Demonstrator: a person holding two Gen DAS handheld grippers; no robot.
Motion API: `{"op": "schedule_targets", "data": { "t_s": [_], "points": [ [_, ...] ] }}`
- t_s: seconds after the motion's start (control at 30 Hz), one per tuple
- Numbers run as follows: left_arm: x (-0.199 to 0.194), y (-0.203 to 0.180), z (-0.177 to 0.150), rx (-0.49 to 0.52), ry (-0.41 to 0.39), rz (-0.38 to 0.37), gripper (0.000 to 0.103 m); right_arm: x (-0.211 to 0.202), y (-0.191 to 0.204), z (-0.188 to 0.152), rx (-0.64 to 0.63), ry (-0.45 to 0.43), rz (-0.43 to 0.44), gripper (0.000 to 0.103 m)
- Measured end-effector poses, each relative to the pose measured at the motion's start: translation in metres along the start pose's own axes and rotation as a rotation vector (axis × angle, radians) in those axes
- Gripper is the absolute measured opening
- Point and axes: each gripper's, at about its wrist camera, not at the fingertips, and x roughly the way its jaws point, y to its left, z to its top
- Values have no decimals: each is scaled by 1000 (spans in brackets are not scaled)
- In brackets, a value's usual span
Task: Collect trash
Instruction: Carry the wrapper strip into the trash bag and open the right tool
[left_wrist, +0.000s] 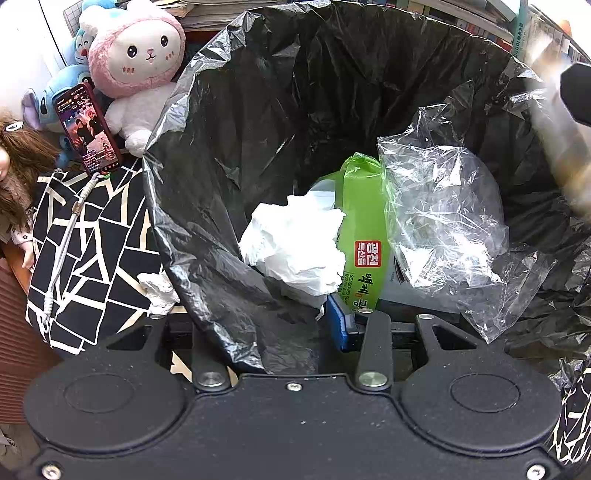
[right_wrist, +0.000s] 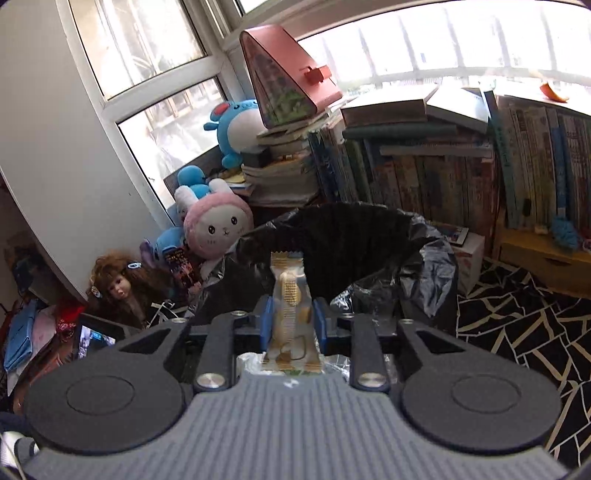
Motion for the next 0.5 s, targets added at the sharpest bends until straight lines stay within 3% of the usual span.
{"op": "schedule_targets", "data": {
  "t_s": [0.1,0.5],
  "points": [
    [0,0,0,0,0,0,39,-3,0,-2,8,-1,8,62],
    [0,0,0,-1,-1,0,40,-35,-20,-9,52,-70,-45,77]
  ]
}}
